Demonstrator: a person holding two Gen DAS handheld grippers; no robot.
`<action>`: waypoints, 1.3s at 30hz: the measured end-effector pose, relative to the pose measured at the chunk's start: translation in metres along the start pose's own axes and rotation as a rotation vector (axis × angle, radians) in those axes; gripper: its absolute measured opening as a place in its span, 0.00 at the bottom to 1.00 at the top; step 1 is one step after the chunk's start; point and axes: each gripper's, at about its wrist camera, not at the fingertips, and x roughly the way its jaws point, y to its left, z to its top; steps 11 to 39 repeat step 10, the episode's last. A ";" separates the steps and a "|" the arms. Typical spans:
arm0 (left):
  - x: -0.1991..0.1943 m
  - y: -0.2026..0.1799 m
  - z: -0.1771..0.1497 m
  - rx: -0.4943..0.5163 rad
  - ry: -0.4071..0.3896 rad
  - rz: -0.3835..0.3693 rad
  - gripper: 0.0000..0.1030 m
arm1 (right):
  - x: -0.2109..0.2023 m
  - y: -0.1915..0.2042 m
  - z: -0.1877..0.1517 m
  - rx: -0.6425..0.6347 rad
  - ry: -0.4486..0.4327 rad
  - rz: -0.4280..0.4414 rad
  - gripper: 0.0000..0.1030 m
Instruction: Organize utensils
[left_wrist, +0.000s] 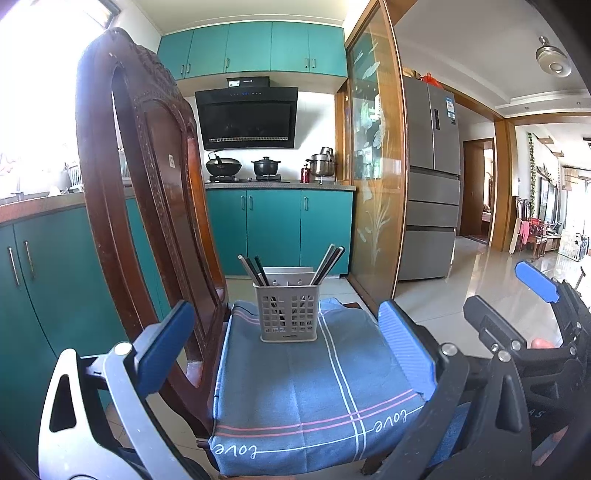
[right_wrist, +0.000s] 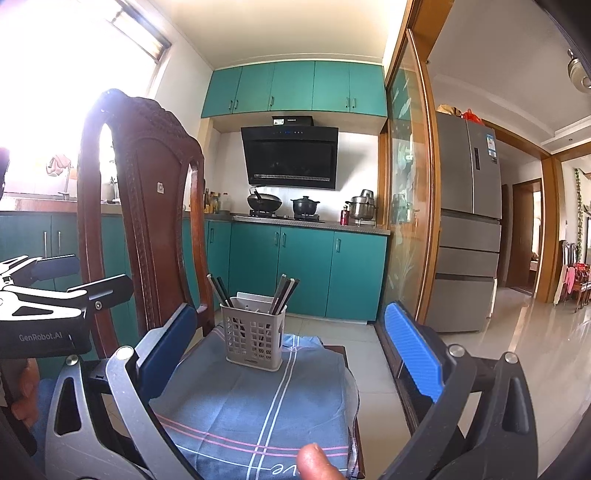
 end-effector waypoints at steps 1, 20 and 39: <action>0.000 -0.001 -0.001 0.005 -0.002 0.005 0.96 | 0.000 0.000 0.000 0.000 0.001 0.000 0.97; 0.033 -0.010 -0.011 0.029 0.155 0.017 0.96 | 0.058 -0.017 -0.019 0.091 0.209 -0.034 0.97; 0.033 -0.010 -0.011 0.029 0.155 0.017 0.96 | 0.058 -0.017 -0.019 0.091 0.209 -0.034 0.97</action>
